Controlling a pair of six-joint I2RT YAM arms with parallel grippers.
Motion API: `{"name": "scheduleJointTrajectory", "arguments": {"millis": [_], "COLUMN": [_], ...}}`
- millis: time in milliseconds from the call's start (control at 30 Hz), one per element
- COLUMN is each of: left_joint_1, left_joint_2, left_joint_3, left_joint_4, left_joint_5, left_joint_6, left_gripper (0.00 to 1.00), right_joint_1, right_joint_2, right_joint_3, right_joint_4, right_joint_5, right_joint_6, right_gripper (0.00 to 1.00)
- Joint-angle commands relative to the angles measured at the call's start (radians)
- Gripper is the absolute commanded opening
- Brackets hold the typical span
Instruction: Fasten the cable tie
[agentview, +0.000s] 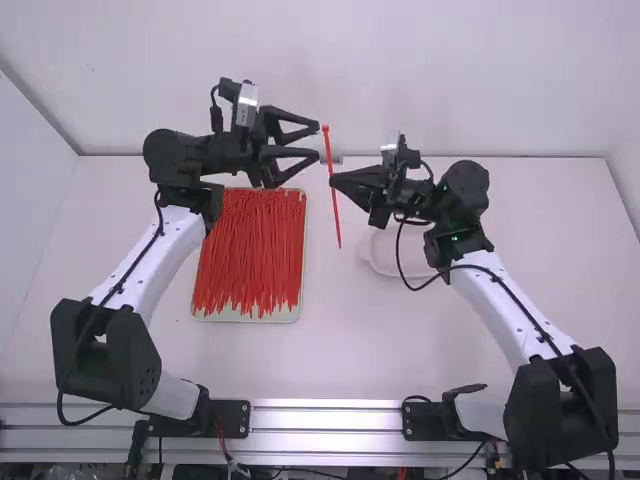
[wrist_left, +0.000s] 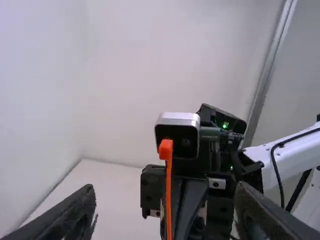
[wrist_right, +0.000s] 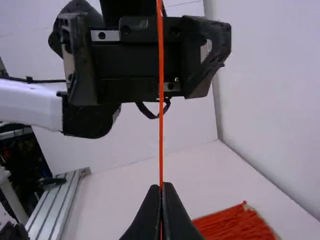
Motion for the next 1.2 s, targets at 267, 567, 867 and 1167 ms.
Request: {"name": "scheduleJointTrajectory", "arguments": {"millis": [267,567,867,1167], "left_joint_1": [-0.007,-0.010,-0.023,-0.023], "left_joint_2": [-0.005,-0.005,-0.005,-0.005], "left_joint_3": [0.021,0.021,0.021,0.021], "left_joint_4": [-0.013,-0.024,-0.039,-0.035], "left_joint_5": [-0.018,-0.019,-0.015,-0.019], "left_joint_6": [-0.052,-0.052,-0.052,-0.052], "left_gripper": [0.32,0.02,0.15,0.02], "right_joint_1": [0.039,0.040,0.040,0.041], "right_joint_2": [0.002,0.002,0.002,0.002], "right_joint_3": [0.032,0.032,0.032,0.032], "right_joint_4": [-0.002,-0.004,-0.004,-0.008], "right_joint_5": [0.024,0.024,0.024,0.023], "right_joint_6": [-0.004,-0.004,-0.003,-0.003], "right_gripper": [0.00,0.00,0.00,0.00]}}
